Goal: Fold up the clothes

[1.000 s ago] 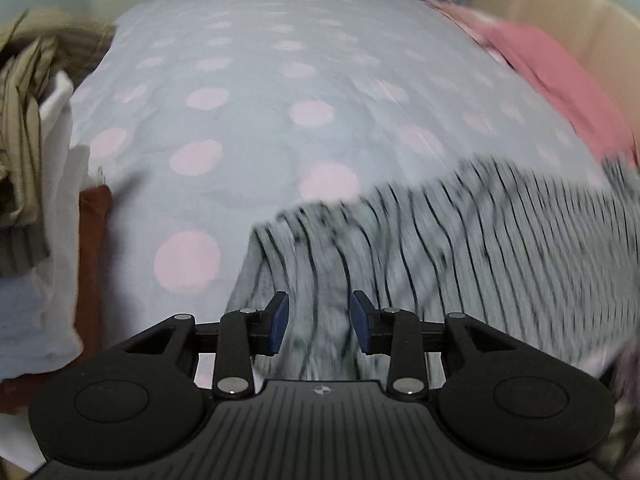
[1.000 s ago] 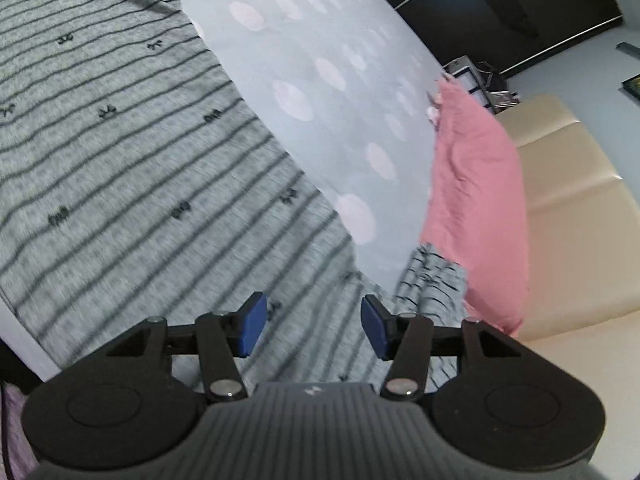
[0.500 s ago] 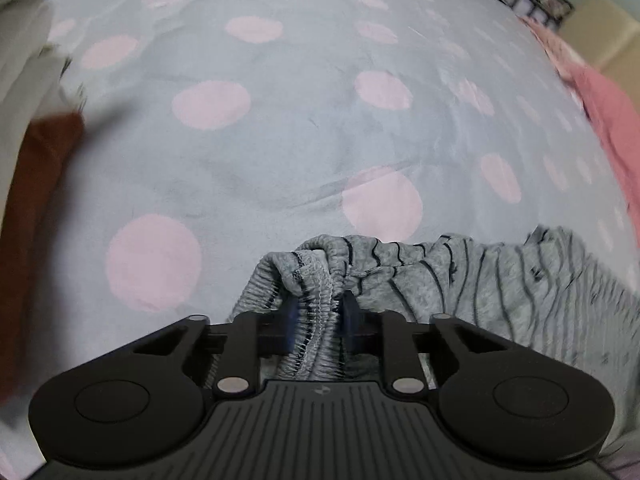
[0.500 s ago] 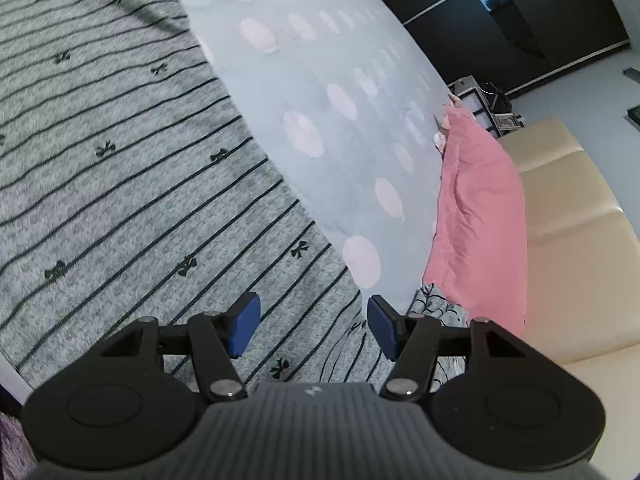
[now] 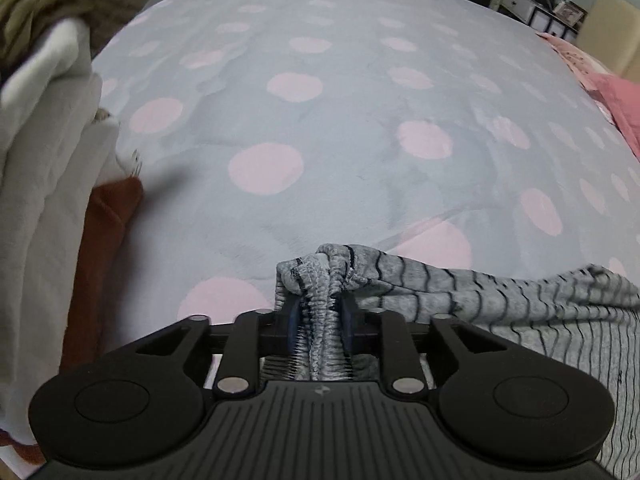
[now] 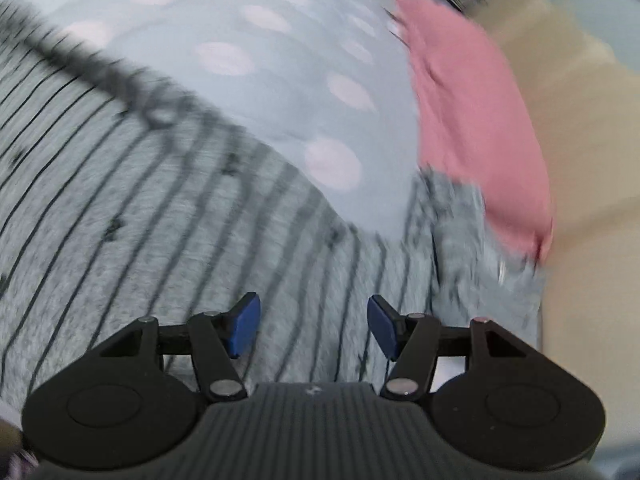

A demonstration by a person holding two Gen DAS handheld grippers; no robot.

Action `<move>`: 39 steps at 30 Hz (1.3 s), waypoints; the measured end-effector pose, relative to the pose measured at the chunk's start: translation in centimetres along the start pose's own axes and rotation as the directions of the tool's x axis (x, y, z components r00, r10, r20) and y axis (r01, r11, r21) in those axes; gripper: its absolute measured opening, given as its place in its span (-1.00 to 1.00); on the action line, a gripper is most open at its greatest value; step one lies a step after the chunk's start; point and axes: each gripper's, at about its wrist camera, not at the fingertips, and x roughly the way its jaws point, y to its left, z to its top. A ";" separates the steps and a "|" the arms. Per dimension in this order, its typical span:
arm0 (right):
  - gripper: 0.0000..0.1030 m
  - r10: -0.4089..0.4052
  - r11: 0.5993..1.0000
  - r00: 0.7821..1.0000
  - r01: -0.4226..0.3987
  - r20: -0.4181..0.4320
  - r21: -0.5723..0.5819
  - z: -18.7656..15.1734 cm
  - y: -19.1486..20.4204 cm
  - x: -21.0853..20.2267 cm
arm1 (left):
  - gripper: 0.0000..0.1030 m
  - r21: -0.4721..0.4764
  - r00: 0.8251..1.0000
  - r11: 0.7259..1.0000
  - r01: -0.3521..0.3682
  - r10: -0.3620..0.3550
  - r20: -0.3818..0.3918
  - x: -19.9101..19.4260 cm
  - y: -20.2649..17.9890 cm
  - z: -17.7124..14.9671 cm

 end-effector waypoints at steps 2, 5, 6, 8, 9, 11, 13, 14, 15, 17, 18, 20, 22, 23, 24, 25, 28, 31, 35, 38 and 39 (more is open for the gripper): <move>0.24 0.026 0.993 0.999 -0.023 -0.021 0.119 -1.4 -2.1 0.5 | -0.39 0.048 0.999 0.999 -0.026 0.024 0.037 -1.0 -0.8 0.0; 0.25 0.068 0.954 0.997 -0.052 -0.047 0.294 -3.4 -5.1 1.2 | -0.33 0.067 0.996 0.997 -0.037 0.031 0.085 -3.0 -1.4 -0.4; 0.25 0.083 0.935 0.995 -0.059 -0.054 0.351 -4.1 -6.2 1.5 | -0.27 0.045 0.996 0.999 -0.029 0.025 0.089 -3.6 -1.4 -0.6; 0.25 0.115 0.885 0.991 -0.072 -0.065 0.461 -5.4 -8.2 1.9 | -0.26 -0.005 0.996 1.000 -0.011 0.012 0.093 -4.7 -1.4 -0.8; 0.24 0.131 0.855 0.989 -0.077 -0.069 0.513 -6.1 -9.3 2.2 | -0.26 -0.032 0.996 0.999 -0.003 0.006 0.095 -5.2 -1.5 -0.9; 0.25 0.163 0.786 0.984 -0.084 -0.074 0.613 -7.4 -11.3 2.7 | -0.26 -0.048 0.995 0.999 0.008 -0.003 0.102 -6.0 -1.9 -0.9; 0.25 0.199 0.716 0.977 -0.096 -0.070 0.691 -9.0 -12.9 3.1 | -0.25 -0.050 0.994 0.999 0.012 -0.007 0.106 -6.7 -2.5 -0.9; 0.24 0.219 0.689 0.974 -0.109 -0.062 0.716 -10.0 -13.3 3.2 | -0.24 -0.045 0.994 0.999 0.010 -0.005 0.107 -6.9 -3.0 -0.9; 0.24 0.239 0.661 0.970 -0.122 -0.054 0.740 -11.0 -13.7 3.3 | -0.23 -0.041 0.994 0.999 0.013 -0.009 0.106 -7.1 -3.4 -0.9; 0.24 0.287 0.612 0.957 -0.158 -0.031 0.775 -12.7 -14.1 3.6 | -0.22 -0.032 0.994 0.999 0.029 -0.026 0.104 -7.3 -4.5 -0.8; 0.24 0.303 0.594 0.953 -0.174 -0.018 0.786 -13.2 -14.2 3.8 | -0.21 -0.026 0.994 0.999 0.037 -0.034 0.103 -7.5 -5.1 -0.7; 0.23 0.322 0.563 0.947 -0.204 0.015 0.801 -13.8 -14.3 4.3 | -0.16 -0.009 0.994 0.999 0.048 -0.047 0.101 -7.6 -6.4 -0.6; 0.23 0.338 0.542 0.940 -0.231 0.042 0.808 -13.8 -14.1 5.0 | -0.14 0.013 0.994 0.998 0.058 -0.059 0.095 -7.7 -7.9 -0.6; 0.22 0.347 0.533 0.936 -0.243 0.053 0.811 -13.6 -13.9 5.5 | -0.13 0.023 0.994 0.998 0.063 -0.065 0.090 -7.8 -8.6 -0.7; 0.22 0.351 0.527 0.934 -0.255 0.065 0.811 -13.4 -13.7 6.0 | -0.13 0.033 0.994 0.997 0.070 -0.073 0.086 -7.8 -9.4 -0.9; 0.22 0.355 0.524 0.932 -0.268 0.078 0.809 -13.0 -13.5 6.4 | -0.13 0.042 0.993 0.996 0.078 -0.081 0.081 -7.8 -10.1 -1.0; 0.21 0.389 0.521 0.916 -0.305 0.096 0.797 -11.3 -12.3 7.7 | -0.13 0.072 0.992 0.992 0.100 -0.105 0.066 -7.7 -12.1 -1.7; -0.02 0.382 0.579 0.919 -0.319 0.096 0.750 -9.3 -10.9 8.2 | -0.13 0.120 0.993 0.987 0.105 -0.111 0.051 -7.3 -14.0 -2.2; -0.70 0.357 0.586 0.925 -0.331 0.131 0.740 -8.0 -11.0 7.6 | -0.13 0.172 0.993 0.980 0.098 -0.107 0.047 -7.1 -15.4 -2.8; -0.72 0.348 0.581 0.924 -0.344 0.156 0.737 -7.5 -11.3 6.6 | -0.13 0.168 0.992 0.980 0.108 -0.117 0.044 -7.1 -15.6 -2.9; -0.72 0.349 0.577 0.922 -0.354 0.169 0.736 -7.1 -11.4 6.1 | -0.13 0.162 0.992 0.980 0.111 -0.120 0.042 -7.1 -15.6 -2.9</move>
